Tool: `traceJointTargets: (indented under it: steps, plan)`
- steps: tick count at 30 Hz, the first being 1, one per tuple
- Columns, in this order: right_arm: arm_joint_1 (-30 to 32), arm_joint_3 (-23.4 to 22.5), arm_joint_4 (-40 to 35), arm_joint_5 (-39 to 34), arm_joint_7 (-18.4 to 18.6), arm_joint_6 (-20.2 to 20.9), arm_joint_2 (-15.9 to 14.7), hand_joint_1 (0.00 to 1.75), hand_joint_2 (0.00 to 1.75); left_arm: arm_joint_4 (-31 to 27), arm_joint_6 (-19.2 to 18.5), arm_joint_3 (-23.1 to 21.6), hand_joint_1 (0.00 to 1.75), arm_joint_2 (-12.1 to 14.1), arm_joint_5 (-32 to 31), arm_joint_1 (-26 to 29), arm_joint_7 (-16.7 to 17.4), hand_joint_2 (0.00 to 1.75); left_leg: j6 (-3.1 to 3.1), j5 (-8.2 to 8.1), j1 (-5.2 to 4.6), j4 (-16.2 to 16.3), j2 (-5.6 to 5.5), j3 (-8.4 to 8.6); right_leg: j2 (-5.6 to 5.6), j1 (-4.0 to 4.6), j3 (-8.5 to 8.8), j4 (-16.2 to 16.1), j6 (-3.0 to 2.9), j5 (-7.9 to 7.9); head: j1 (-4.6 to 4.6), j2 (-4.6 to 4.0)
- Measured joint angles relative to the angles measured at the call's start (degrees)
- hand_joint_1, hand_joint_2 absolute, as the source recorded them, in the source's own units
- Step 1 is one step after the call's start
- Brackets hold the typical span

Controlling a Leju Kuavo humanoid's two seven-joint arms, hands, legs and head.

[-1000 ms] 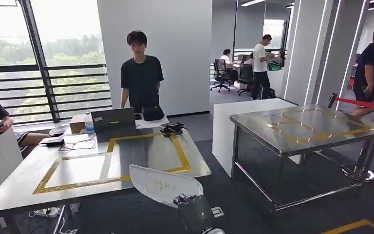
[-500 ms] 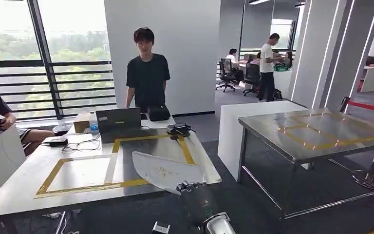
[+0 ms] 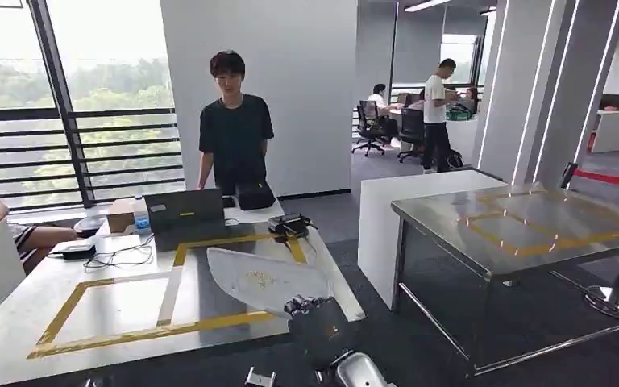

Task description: Take the parts from the cabinet and place them on the table.

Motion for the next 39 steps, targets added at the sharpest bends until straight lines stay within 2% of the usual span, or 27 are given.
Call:
traceJointTargets:
  steps: [1,3,4,6,8,9,10,11,13,14,15,16,18,20,22,24,25,26,28,29,30,31,32,35,36,37,39]
  plan:
    - [0.12,0.07,-0.02,0.15,-0.22,-0.02,0.26,1.69,1.75,-0.05,0.02,0.00,0.00,0.00,0.00,0.04,0.09,0.00,0.52,0.64,-0.09,0.03,-0.19,-0.14,0.05,0.05,0.12,-0.32,0.45,-0.31,-0.06,0.04]
    - [0.09,0.46,-0.13,0.24,-0.83,-0.09,0.52,1.69,1.75,-0.05,0.02,0.00,0.00,-0.09,-0.02,-0.11,0.09,0.00,1.28,0.28,0.15,-0.03,-0.31,0.51,0.04,-0.02,0.75,-0.29,0.88,-0.51,0.05,0.02]
    - [0.11,0.70,-0.20,0.26,-1.20,-0.13,0.81,1.69,1.75,-0.09,0.04,0.00,0.00,-0.09,-0.02,-0.13,0.11,0.00,1.69,-0.01,0.19,-0.26,-0.31,1.00,-0.27,-0.11,-0.15,1.43,1.21,-0.23,0.18,0.02]
    - [0.12,1.27,-0.20,0.33,-1.84,-0.17,1.18,1.69,1.75,-0.11,0.04,0.00,0.00,-0.02,0.00,-0.34,0.22,0.00,2.23,-0.70,0.11,-0.27,-0.34,1.64,-0.62,-0.14,-4.49,8.71,1.59,-1.31,0.22,0.04]
    - [0.70,1.53,-0.20,0.55,-2.12,-0.13,1.36,1.69,1.75,-0.11,0.07,0.00,0.00,-0.02,0.00,-0.41,0.28,0.00,2.49,-1.64,-0.12,-0.26,-0.37,2.40,-0.64,-0.10,-10.23,16.40,1.67,-5.26,0.29,0.02]
    - [1.00,1.73,-0.20,0.59,-2.12,-0.11,1.36,1.69,1.75,-0.11,0.07,0.00,0.00,-0.02,0.00,-0.38,0.35,0.00,2.53,-2.11,-0.19,-0.24,-0.42,2.93,-0.65,-0.08,-11.90,17.59,1.57,-5.82,0.35,0.02]
    - [1.19,1.90,-0.20,0.61,-2.12,-0.09,1.36,1.69,1.75,-0.11,0.09,0.00,0.00,-0.04,0.00,-0.37,0.41,0.00,2.53,-2.60,-0.30,-0.23,-0.53,3.59,-0.65,-0.01,-12.27,16.36,1.33,-4.59,0.35,0.02]
    - [1.25,2.14,-0.20,0.68,-2.14,-0.09,1.40,1.69,1.75,-0.11,0.09,0.00,0.00,-0.04,0.00,-0.39,0.41,0.00,2.49,-3.11,-0.43,-0.23,-0.58,4.32,-0.65,0.10,-11.66,13.17,0.93,-1.90,0.42,0.02]
    - [1.09,2.43,-0.20,0.61,-2.27,-0.13,1.57,1.69,1.75,-0.11,0.09,0.00,0.00,-0.07,0.00,-0.44,0.39,0.00,2.33,-4.28,-0.67,-0.27,-0.59,5.94,-0.66,0.68,-8.46,2.95,-0.42,5.89,0.46,0.02]
    - [1.05,2.45,-0.20,0.46,-2.65,-0.13,1.64,1.69,1.75,-0.02,0.11,0.00,0.00,-0.26,0.02,-0.50,0.39,0.00,2.12,-4.71,-0.78,-0.15,-0.61,6.49,-0.66,1.18,-8.01,-0.16,-1.11,7.72,0.42,0.02]
    - [1.00,2.51,-0.20,0.24,-3.02,-0.09,1.70,1.69,1.75,-0.05,0.13,0.00,0.00,-0.26,0.02,-0.61,0.35,0.00,1.72,-4.94,-0.76,-0.37,-0.89,6.39,-0.58,1.31,-7.63,-0.29,-1.02,5.50,0.46,-0.02]
    - [1.06,2.56,-0.22,0.22,-3.19,-0.02,1.86,1.69,1.75,-0.09,0.15,0.02,0.00,-0.20,0.02,-0.70,0.46,0.00,1.34,-5.27,-0.78,-0.62,-0.77,6.53,-0.57,1.35,-7.11,-0.59,-0.99,6.41,0.40,0.04]
    - [1.14,2.69,-0.24,0.00,-3.48,0.00,2.25,1.69,1.75,-0.09,0.15,0.02,0.00,-0.22,0.02,-0.63,0.41,0.00,0.60,-5.03,-0.85,-0.14,-0.70,7.34,-0.55,1.08,-6.34,-1.04,-1.21,6.66,0.38,0.02]
    - [1.24,2.86,-0.48,-0.48,-3.61,-0.04,2.82,1.69,1.75,-0.09,0.15,0.02,0.00,-0.18,0.02,-0.72,0.26,0.00,0.19,-6.17,-0.69,2.49,-0.49,6.19,-0.60,0.65,-4.86,-1.57,-1.69,6.39,0.27,0.02]
    - [1.36,3.08,-0.48,-0.74,-3.76,0.02,3.17,1.69,1.75,-0.09,0.15,0.00,0.00,-0.20,0.02,-0.77,0.26,0.00,-0.56,-8.81,-0.48,10.28,-0.44,1.53,-0.59,0.62,-4.38,-1.57,-2.16,5.82,0.18,0.02]
    - [2.14,3.52,-0.48,-0.92,-3.78,0.18,3.23,1.69,1.75,-0.09,0.20,0.02,0.00,-0.04,0.02,-0.52,0.26,0.00,-0.97,-11.23,-0.42,16.31,-0.43,-3.09,-0.54,0.59,-3.92,-1.51,-2.13,5.20,0.16,0.02]
    - [2.49,3.83,-0.48,-1.09,-3.80,0.33,3.23,1.69,1.75,-0.09,0.26,0.02,0.00,0.00,0.02,-0.47,0.26,0.00,-1.00,-10.05,-0.29,15.88,-0.40,-3.84,-0.46,0.48,-3.56,-1.42,-1.98,4.81,0.09,0.02]
    - [2.68,4.00,-0.48,-1.18,-3.93,0.42,3.23,1.69,1.75,-0.09,0.35,0.02,0.00,0.09,0.04,-0.49,0.26,0.00,-1.01,-7.53,-0.13,13.17,-0.36,-3.33,-0.41,0.33,-3.18,-1.21,-1.76,4.39,0.11,0.02]
    - [2.70,4.24,-0.57,-1.31,-3.93,0.46,3.41,1.69,1.75,-0.09,0.44,0.02,0.00,0.15,0.11,-0.49,0.26,0.00,-1.65,-0.73,0.27,3.53,-0.27,0.12,-0.40,-0.18,-2.31,-0.47,-1.08,3.18,0.09,0.02]
    - [2.70,4.29,-0.68,-1.33,-3.93,0.53,3.48,1.69,1.75,-0.07,0.48,0.02,0.00,0.11,0.15,-0.43,0.26,0.00,-2.23,0.09,0.41,0.92,-0.32,0.98,-0.42,-0.11,-2.27,-0.03,-0.56,2.56,0.05,0.02]
    - [2.62,4.37,-0.76,-1.46,-3.96,0.57,3.52,1.69,1.75,0.00,0.50,0.02,0.00,0.02,0.18,-0.58,0.26,0.00,-1.03,-2.99,0.00,0.22,-0.19,0.84,-0.26,0.06,-2.56,0.60,-0.19,2.31,-0.11,-0.02]
    - [2.73,4.61,-0.94,-1.59,-3.96,0.85,3.58,1.69,1.75,-0.02,0.52,0.02,0.00,0.02,0.20,-0.59,0.26,0.00,-0.17,-1.48,0.00,0.67,-0.12,1.33,-0.26,0.23,-2.75,0.59,0.13,1.97,0.02,0.06]
    - [2.94,4.94,-0.98,-1.86,-4.09,0.94,3.56,1.69,1.75,-0.05,0.52,0.04,0.00,0.02,0.20,-0.42,0.26,0.00,0.43,-1.49,0.02,0.95,-0.19,1.19,-0.28,0.24,-2.70,0.52,0.34,1.73,0.11,0.02]
    - [2.98,5.77,-1.44,-2.58,-3.93,1.12,3.58,1.69,1.75,-0.09,0.52,0.07,0.00,-0.04,0.22,-0.47,0.22,0.00,1.35,-1.58,0.28,0.88,-0.25,1.54,-0.51,0.16,-3.17,2.10,1.11,0.66,0.24,0.02]
    - [2.94,5.92,-1.64,-2.82,-3.91,1.12,3.58,1.69,1.75,-0.11,0.52,0.07,0.00,-0.02,0.22,-0.49,0.17,0.00,1.68,-1.80,0.26,0.87,-0.24,1.72,-0.68,0.08,-4.91,5.66,1.47,-0.96,0.27,0.02]
    - [2.98,6.16,-1.73,-2.89,-3.93,1.12,3.58,1.69,1.75,-0.11,0.52,0.07,0.00,-0.02,0.24,-0.49,0.13,0.00,1.92,-2.03,0.20,0.88,-0.23,1.84,-0.77,0.01,-7.76,10.80,1.70,-2.94,0.33,0.04]
    - [3.39,6.58,-1.73,-2.95,-3.91,1.20,3.47,1.69,1.75,-0.11,0.52,0.09,0.00,-0.02,0.24,-0.42,0.09,0.00,2.13,-2.43,0.09,0.89,-0.23,2.13,-0.81,0.03,-12.72,18.35,1.70,-4.62,0.35,0.02]
